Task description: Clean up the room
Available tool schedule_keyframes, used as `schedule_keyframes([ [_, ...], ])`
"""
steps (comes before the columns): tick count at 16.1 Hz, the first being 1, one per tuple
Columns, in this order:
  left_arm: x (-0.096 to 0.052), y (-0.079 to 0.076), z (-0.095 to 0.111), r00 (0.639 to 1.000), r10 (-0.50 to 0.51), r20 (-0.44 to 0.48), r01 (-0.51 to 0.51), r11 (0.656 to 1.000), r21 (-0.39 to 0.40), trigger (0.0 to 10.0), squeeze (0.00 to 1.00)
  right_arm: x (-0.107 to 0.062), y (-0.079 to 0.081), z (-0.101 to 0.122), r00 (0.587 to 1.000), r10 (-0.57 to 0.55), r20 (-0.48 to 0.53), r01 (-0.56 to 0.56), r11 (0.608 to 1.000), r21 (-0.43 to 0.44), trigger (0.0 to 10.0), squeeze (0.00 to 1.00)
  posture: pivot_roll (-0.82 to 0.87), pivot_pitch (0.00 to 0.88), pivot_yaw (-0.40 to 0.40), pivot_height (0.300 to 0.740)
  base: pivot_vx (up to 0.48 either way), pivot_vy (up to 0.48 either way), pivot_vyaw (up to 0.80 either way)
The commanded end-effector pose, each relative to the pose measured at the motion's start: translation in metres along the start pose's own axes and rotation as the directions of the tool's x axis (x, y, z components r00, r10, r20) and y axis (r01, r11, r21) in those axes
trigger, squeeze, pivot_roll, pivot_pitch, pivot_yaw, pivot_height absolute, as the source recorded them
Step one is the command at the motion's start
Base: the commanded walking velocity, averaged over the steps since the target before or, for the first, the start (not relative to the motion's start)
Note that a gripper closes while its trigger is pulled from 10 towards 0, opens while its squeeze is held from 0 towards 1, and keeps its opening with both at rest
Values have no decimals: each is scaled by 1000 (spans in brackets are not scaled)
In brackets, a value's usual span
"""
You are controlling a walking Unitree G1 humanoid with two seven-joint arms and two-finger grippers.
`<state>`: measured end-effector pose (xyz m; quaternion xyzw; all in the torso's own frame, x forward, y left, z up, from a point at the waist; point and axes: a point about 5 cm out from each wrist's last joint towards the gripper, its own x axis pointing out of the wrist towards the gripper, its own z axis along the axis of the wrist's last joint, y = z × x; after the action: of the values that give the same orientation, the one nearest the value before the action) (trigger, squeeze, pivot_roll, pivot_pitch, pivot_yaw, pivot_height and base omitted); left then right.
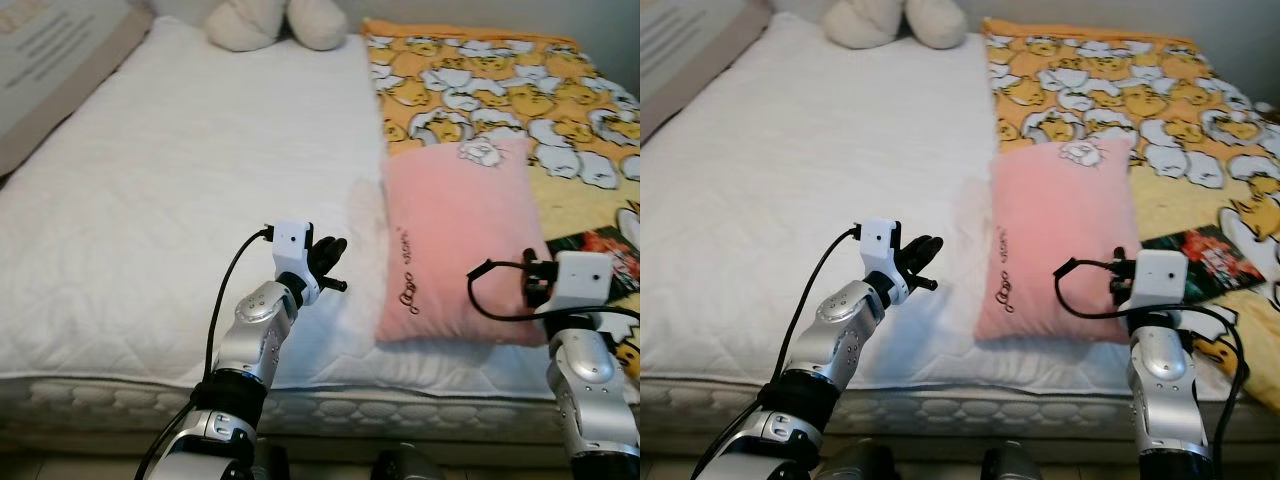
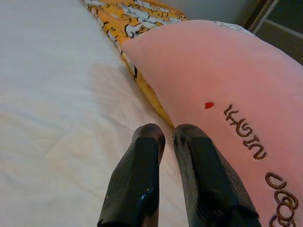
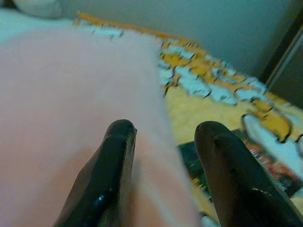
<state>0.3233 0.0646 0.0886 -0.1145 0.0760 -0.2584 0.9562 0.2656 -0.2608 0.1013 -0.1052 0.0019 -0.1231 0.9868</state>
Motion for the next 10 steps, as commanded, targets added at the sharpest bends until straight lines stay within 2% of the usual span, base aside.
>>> schedule_keyframes([
  [1,-3,2,4,999,16,32,-18,998,57,10000,0,-2,0,9,998,-12,53,12,1000,5,10000,1000,-77,0,10,695,0,0,0],
  [2,-17,16,16,986,107,129,-124,984,127,10000,0,-10,8,23,991,-19,131,21,1000,-13,10000,1000,-81,0,13,695,0,0,0],
  [3,-21,21,20,978,138,158,-160,978,136,10000,0,-13,11,27,989,-19,148,21,1000,-15,10000,1000,-83,0,15,695,0,0,0],
  [5,-43,42,41,921,282,269,-325,937,131,10000,0,-24,26,39,981,-4,196,0,1000,19,10000,1000,-85,0,16,695,0,0,0],
  [6,-53,47,50,897,321,305,-374,918,132,10000,0,-29,31,43,976,2,217,-9,1000,30,10000,1000,-82,0,17,695,0,0,0],
  [8,-66,45,61,886,304,350,-384,904,188,10000,0,-38,34,43,976,17,219,-23,999,24,10000,1000,-73,0,15,695,0,0,0],
  [10,-78,41,60,900,283,332,-367,902,227,10000,0,-51,36,39,980,38,195,-44,999,24,10000,1000,-65,0,11,695,0,0,0],
])
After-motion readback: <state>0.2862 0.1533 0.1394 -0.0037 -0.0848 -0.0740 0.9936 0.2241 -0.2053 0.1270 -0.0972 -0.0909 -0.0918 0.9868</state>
